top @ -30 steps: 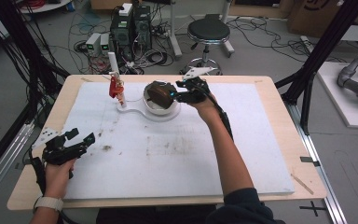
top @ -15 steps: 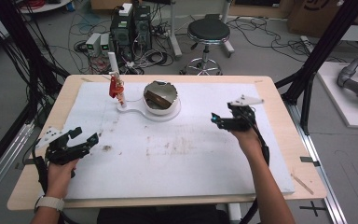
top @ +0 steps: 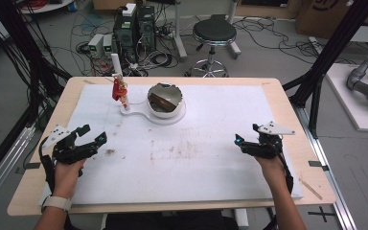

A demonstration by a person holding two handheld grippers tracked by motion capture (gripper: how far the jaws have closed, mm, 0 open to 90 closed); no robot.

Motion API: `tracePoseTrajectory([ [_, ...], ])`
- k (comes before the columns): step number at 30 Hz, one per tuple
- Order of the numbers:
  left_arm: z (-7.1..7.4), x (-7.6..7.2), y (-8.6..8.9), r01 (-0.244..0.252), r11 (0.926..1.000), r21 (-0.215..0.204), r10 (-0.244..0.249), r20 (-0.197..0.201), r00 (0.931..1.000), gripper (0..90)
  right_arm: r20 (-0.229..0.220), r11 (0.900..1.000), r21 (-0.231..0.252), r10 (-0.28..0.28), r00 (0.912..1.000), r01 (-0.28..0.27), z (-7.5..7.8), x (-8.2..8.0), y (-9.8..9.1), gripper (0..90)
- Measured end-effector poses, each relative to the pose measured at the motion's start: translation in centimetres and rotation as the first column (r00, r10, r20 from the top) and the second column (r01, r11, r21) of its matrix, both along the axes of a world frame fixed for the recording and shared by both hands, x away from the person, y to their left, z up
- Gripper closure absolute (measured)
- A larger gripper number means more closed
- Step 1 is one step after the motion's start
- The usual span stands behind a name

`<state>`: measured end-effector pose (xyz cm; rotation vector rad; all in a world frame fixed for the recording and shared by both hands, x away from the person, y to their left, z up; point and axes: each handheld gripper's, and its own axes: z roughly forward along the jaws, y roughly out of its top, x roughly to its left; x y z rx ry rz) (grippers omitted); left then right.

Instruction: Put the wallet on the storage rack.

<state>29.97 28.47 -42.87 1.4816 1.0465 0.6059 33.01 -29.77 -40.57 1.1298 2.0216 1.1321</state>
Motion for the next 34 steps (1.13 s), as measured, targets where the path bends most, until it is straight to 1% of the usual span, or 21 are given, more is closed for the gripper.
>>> tracePoseTrajectory([
  [2,-0.16,-0.14,-0.07,0.005,1.0,0.005,-0.005,-0.006,1.0,19.5,-0.003,1.0,0.0,-0.01,0.9999,0.01,-0.06,-0.16,-0.23,20.3],
  [5,-0.27,-0.31,-0.07,0.005,1.0,0.004,-0.005,-0.003,1.0,19.5,-0.004,0.9995,0.007,-0.029,0.9996,0.029,-0.09,-0.37,-0.57,20.3],
  [8,-0.25,-0.44,-0.06,0.012,0.9999,0.002,-0.012,-0.001,0.9999,19.5,0.012,0.9989,0.01,-0.046,0.9989,0.046,0.04,-0.55,-0.84,20.3],
  [12,-0.25,-0.59,-0.14,0.022,0.9997,0.003,-0.022,-0.003,0.9997,19.5,0.018,0.9982,0.014,-0.058,0.9982,0.058,0.19,-0.86,-0.7,20.3],
  [16,-0.13,-0.61,-0.19,0.019,0.9998,0.0,-0.019,0.001,0.9998,19.5,0.017,0.9987,0.007,-0.05,0.9986,0.05,0.15,-0.84,-0.43,20.3],
  [19,-0.22,-0.52,-0.28,0.02,0.9998,0.001,-0.02,-0.004,0.9998,19.5,0.014,0.9989,0.009,-0.047,0.9988,0.047,0.11,-0.85,-0.44,20.3],
  [21,-0.31,-0.45,-0.33,0.02,0.9998,0.008,-0.02,-0.007,0.9998,19.5,0.016,0.9987,0.01,-0.051,0.9986,0.051,0.09,-0.82,-0.57,20.3],
  [26,-0.43,-0.43,-0.44,0.023,0.9997,0.006,-0.022,-0.013,0.9997,19.6,0.006,0.9979,0.016,-0.063,0.998,0.063,0.01,-0.75,-0.88,20.3],
  [34,-0.49,-0.27,-0.39,0.012,0.9999,0.002,-0.012,-0.013,0.9998,19.6,0.012,0.9981,0.015,-0.06,0.9981,0.06,0.03,-0.77,-0.92,20.3],
])
